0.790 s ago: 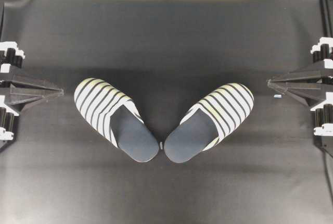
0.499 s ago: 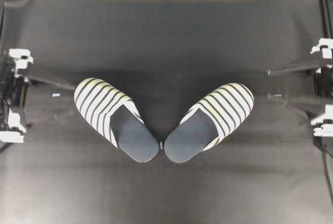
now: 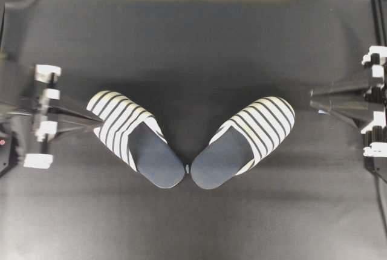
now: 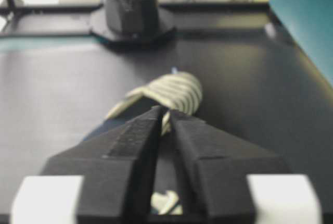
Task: Arrange the slippers with the left arm.
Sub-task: 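Move the left gripper toward the left striped slipper's upper, then grasp the left slipper's striped upper with the left gripper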
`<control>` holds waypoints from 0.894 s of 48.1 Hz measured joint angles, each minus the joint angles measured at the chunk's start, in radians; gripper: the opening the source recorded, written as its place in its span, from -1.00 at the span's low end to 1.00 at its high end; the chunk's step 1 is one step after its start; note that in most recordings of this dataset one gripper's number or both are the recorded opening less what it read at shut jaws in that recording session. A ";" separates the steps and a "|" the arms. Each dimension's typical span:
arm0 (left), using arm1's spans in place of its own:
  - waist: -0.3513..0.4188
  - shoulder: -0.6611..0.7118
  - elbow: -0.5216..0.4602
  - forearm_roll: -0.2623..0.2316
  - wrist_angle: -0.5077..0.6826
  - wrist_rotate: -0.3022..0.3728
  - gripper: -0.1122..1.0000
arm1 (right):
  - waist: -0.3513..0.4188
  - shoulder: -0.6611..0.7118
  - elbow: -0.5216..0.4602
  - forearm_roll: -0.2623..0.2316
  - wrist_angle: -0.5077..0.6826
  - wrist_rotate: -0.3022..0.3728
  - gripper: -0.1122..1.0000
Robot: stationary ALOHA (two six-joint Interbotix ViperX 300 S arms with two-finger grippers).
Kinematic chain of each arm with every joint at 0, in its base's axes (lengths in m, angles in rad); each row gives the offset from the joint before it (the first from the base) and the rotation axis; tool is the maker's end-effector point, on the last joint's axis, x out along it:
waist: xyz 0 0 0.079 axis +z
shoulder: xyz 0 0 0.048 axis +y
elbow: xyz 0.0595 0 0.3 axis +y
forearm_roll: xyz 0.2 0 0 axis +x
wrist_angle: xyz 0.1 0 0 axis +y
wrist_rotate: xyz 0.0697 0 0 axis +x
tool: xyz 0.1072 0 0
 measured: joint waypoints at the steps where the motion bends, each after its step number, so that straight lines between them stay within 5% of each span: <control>1: 0.003 0.009 -0.009 0.000 0.011 -0.006 -0.80 | 0.000 0.000 0.000 0.000 0.008 -0.002 -0.69; 15: 0.060 0.198 -0.156 0.000 0.172 -0.187 -0.79 | -0.026 0.000 0.000 0.000 0.103 -0.002 -0.77; 22: 0.067 0.327 -0.311 0.000 0.390 -0.264 -0.71 | -0.037 -0.003 0.000 0.000 0.114 0.000 -0.78; 27: 0.057 0.428 -0.431 0.002 0.601 -0.265 -0.34 | -0.038 -0.009 0.000 0.000 0.127 0.000 -0.78; 36: 0.052 0.561 -0.609 0.002 0.859 -0.287 0.63 | -0.040 -0.025 0.002 0.000 0.160 0.000 -0.78; 39: 0.058 0.598 -0.644 0.002 0.922 -0.299 0.78 | -0.038 -0.032 0.006 0.002 0.164 -0.002 -0.78; 43: 0.071 0.650 -0.670 0.002 0.979 -0.330 0.75 | -0.040 -0.043 0.011 0.002 0.166 -0.002 -0.78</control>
